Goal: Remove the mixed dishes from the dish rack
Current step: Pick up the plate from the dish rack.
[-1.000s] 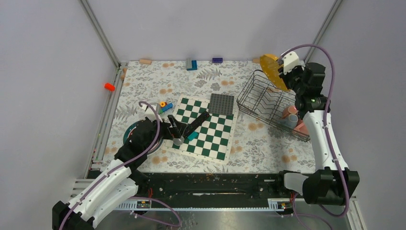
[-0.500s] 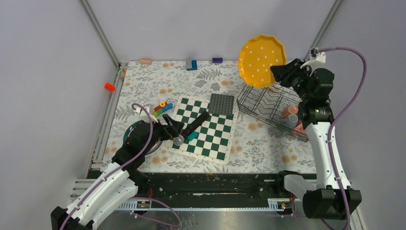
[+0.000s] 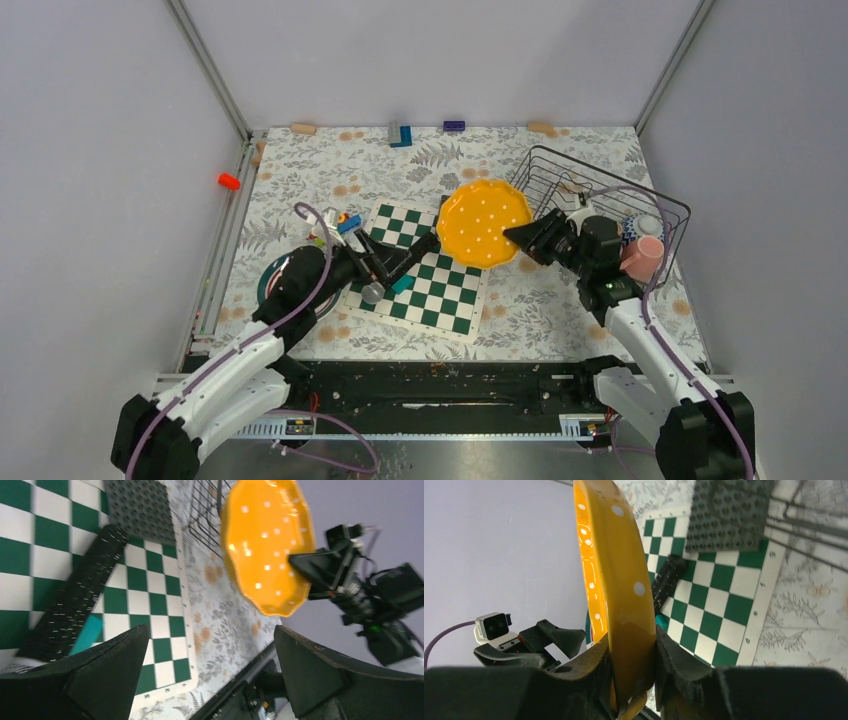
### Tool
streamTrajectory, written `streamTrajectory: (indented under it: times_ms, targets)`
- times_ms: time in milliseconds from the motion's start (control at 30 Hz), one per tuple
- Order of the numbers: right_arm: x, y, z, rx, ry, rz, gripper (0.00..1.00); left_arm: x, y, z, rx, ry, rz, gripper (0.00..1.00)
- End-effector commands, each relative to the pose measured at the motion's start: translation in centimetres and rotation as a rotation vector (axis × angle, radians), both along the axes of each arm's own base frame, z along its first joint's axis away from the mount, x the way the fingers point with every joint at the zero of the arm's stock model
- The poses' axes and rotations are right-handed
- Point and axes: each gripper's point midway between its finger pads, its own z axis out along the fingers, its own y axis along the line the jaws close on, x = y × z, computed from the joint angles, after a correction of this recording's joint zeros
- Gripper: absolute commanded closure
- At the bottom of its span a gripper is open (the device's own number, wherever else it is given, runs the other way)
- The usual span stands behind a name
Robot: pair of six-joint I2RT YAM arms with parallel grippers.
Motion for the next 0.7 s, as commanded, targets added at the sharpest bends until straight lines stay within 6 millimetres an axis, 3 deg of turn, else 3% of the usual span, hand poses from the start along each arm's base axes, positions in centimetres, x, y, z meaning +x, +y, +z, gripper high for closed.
streamTrajectory:
  times_ms: [0, 167, 467, 667]
  targets:
    - [-0.2, 1.9, 6.8, 0.268, -0.202, 0.065, 1.0, -0.8, -3.4, 2.9, -0.162, -0.043, -0.185, 0.01]
    - [-1.2, 2.9, 5.1, 0.284, -0.167, 0.111, 1.0, -0.8, -5.6, 2.4, -0.204, 0.004, -0.292, 0.01]
    - [-3.0, 4.7, 5.7, 0.345, -0.168, 0.221, 1.0, -0.2, -7.5, 1.7, -0.251, 0.07, -0.362, 0.13]
    - [-3.2, 5.3, 5.3, 0.331, -0.162, 0.247, 1.0, -0.5, -7.8, 2.0, -0.283, 0.059, -0.373, 0.14]
